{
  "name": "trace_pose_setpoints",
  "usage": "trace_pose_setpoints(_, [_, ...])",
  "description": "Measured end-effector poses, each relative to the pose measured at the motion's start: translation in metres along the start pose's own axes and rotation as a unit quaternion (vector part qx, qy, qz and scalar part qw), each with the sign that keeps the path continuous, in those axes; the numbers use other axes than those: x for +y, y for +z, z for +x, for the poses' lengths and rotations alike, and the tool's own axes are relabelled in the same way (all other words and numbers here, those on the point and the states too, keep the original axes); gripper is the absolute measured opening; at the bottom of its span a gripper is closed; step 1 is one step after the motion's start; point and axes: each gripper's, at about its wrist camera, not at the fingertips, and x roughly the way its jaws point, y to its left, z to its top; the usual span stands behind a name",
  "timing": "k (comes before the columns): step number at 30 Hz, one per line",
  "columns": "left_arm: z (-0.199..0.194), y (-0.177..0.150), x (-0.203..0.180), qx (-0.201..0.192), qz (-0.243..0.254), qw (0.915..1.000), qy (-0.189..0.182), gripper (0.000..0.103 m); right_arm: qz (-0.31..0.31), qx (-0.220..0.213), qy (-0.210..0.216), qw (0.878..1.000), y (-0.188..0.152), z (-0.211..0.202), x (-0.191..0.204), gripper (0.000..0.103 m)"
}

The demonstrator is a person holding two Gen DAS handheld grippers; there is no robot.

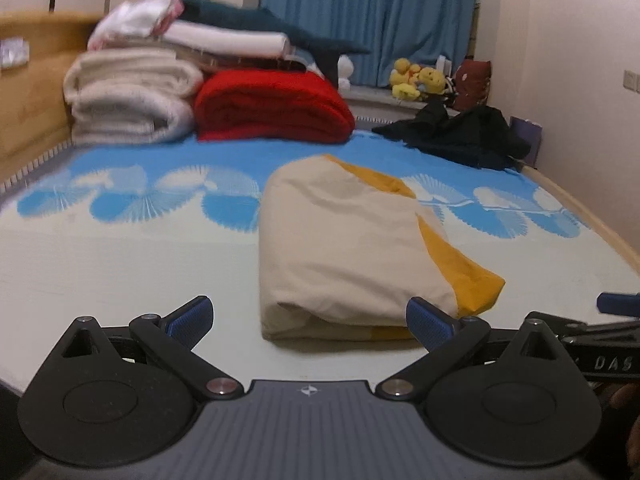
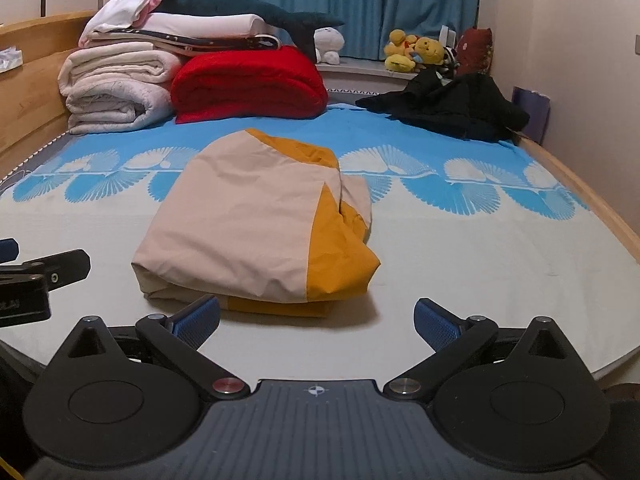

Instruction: Fold large clothes

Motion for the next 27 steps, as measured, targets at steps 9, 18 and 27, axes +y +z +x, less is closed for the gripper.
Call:
trace_pose_setpoints(9, [0.018,0.000,-0.006,0.011,0.013,0.9998,0.008,0.103,0.002,0.002,-0.002,1.000,0.002,0.012,0.005,0.102])
trace_pose_setpoints(18, [0.026,-0.002,-0.012,0.018,0.014,0.9997,0.009,0.102,-0.002,0.005,0.003,1.000,0.003,0.019,0.007,0.102])
trace_pose_setpoints(27, [0.026,-0.002,-0.012,0.015,0.014,0.9998,0.008,0.102,-0.003,0.002,0.003,1.000,0.003,0.019,0.007,0.102])
